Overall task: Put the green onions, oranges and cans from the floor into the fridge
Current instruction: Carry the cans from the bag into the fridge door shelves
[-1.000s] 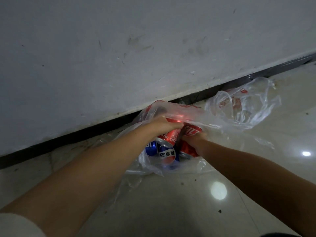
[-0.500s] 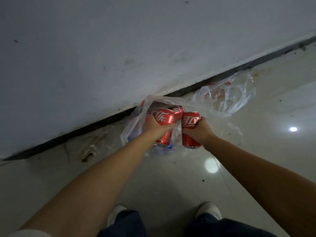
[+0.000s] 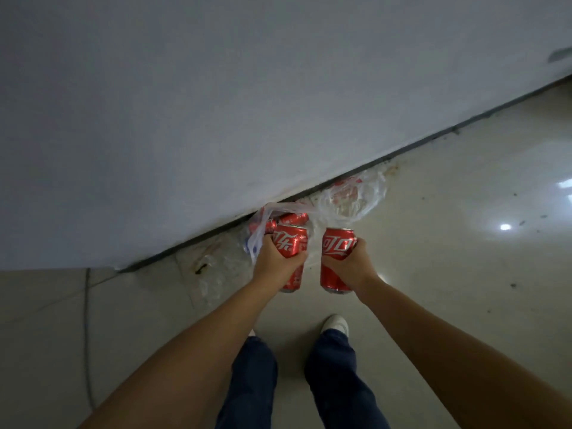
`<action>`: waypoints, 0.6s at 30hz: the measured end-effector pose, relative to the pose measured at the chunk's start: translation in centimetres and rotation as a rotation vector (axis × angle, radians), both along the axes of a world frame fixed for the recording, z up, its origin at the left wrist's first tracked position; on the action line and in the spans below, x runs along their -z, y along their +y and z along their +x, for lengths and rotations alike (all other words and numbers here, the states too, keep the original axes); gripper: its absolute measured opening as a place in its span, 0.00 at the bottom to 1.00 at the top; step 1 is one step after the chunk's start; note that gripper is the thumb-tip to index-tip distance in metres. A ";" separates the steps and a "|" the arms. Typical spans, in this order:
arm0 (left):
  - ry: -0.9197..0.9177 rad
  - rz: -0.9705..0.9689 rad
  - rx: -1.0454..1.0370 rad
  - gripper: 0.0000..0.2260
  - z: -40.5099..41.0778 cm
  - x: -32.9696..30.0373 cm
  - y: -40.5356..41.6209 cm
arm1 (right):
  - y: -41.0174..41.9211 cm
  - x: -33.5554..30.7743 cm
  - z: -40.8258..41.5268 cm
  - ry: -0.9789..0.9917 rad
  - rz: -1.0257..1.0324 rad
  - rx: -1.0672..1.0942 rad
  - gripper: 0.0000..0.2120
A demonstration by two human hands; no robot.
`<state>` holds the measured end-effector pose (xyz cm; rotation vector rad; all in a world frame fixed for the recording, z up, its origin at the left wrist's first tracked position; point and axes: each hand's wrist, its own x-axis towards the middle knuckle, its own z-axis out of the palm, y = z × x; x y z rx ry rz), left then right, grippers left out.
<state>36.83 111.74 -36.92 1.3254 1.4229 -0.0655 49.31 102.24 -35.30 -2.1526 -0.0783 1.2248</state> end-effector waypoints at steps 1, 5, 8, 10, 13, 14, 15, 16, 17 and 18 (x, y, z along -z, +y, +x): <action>0.003 0.005 0.021 0.42 0.0 -2.4 -0.5 | -0.6 -2.1 -0.3 0.011 0.007 0.018 0.33; -0.003 0.062 0.089 0.49 -0.5 -9.6 -2.0 | -2.4 -9.2 -1.5 0.015 0.043 0.075 0.34; -0.029 0.119 0.187 0.46 -0.9 -13.4 -2.4 | -3.8 -12.9 -2.3 0.006 0.072 0.124 0.34; -0.038 0.156 0.258 0.45 -0.7 -15.7 -2.4 | -4.7 -15.2 -2.6 -0.031 0.100 0.178 0.34; -0.073 0.237 0.385 0.38 -0.2 -19.5 -2.5 | -6.7 -18.3 -3.3 -0.086 0.120 0.323 0.34; -0.106 0.264 0.429 0.36 0.1 -20.8 -2.7 | -7.6 -19.3 -3.7 -0.110 0.132 0.384 0.34; -0.138 0.286 0.483 0.34 0.4 -22.1 -3.1 | -8.6 -20.2 -4.2 -0.136 0.144 0.446 0.34; -0.170 0.308 0.542 0.32 0.7 -23.4 -3.6 | -9.7 -21.2 -4.7 -0.167 0.155 0.502 0.33; -0.197 0.322 0.604 0.31 1.1 -24.6 -4.3 | -10.9 -22.1 -5.2 -0.201 0.160 0.553 0.32; -0.234 0.332 0.663 0.30 1.5 -25.8 -5.3 | -12.4 -23.1 -5.7 -0.236 0.164 0.604 0.32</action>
